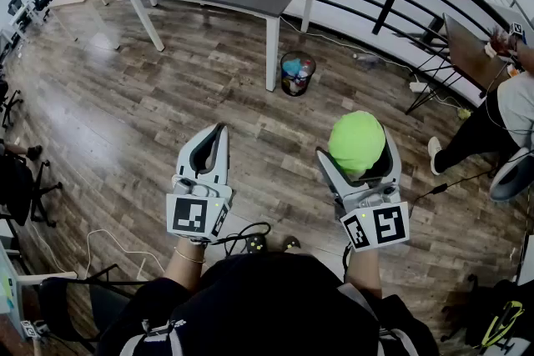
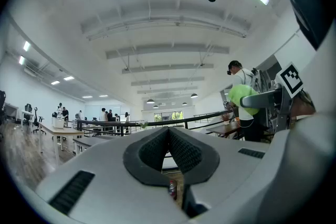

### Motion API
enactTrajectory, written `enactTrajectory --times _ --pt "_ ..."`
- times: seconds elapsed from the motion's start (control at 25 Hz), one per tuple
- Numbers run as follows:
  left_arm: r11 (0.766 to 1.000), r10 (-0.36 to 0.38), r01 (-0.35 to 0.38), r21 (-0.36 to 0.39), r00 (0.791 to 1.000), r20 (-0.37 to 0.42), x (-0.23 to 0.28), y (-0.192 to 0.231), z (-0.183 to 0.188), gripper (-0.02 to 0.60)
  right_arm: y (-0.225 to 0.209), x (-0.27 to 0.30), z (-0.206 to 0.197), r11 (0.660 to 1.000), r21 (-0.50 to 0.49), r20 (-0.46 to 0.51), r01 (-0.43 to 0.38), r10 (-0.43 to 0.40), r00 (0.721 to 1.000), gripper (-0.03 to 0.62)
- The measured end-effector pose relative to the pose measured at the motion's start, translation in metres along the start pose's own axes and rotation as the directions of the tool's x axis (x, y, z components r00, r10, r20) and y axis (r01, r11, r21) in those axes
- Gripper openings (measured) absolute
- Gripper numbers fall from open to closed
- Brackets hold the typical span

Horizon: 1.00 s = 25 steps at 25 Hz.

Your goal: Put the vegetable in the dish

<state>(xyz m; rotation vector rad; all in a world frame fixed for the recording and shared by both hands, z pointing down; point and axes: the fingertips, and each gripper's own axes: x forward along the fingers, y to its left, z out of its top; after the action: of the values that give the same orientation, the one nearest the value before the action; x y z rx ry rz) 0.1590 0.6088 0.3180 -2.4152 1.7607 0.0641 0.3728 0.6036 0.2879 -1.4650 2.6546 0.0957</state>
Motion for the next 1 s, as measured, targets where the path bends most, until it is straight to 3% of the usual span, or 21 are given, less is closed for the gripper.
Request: enactTrajectory --times 0.48,1.0 --pt "1.0 0.011 -0.011 0.021 1.0 0.021 -0.029 -0.026 0.018 0.0 0.012 -0.027 0.014 0.999 0.005 0.012 -0.047 0.047 0.999 0.525" --pt "1.0 0.013 -0.014 0.022 1.0 0.025 -0.027 -0.048 0.03 0.0 0.006 -0.035 0.018 0.998 -0.005 0.023 -0.07 0.07 0.997 0.525"
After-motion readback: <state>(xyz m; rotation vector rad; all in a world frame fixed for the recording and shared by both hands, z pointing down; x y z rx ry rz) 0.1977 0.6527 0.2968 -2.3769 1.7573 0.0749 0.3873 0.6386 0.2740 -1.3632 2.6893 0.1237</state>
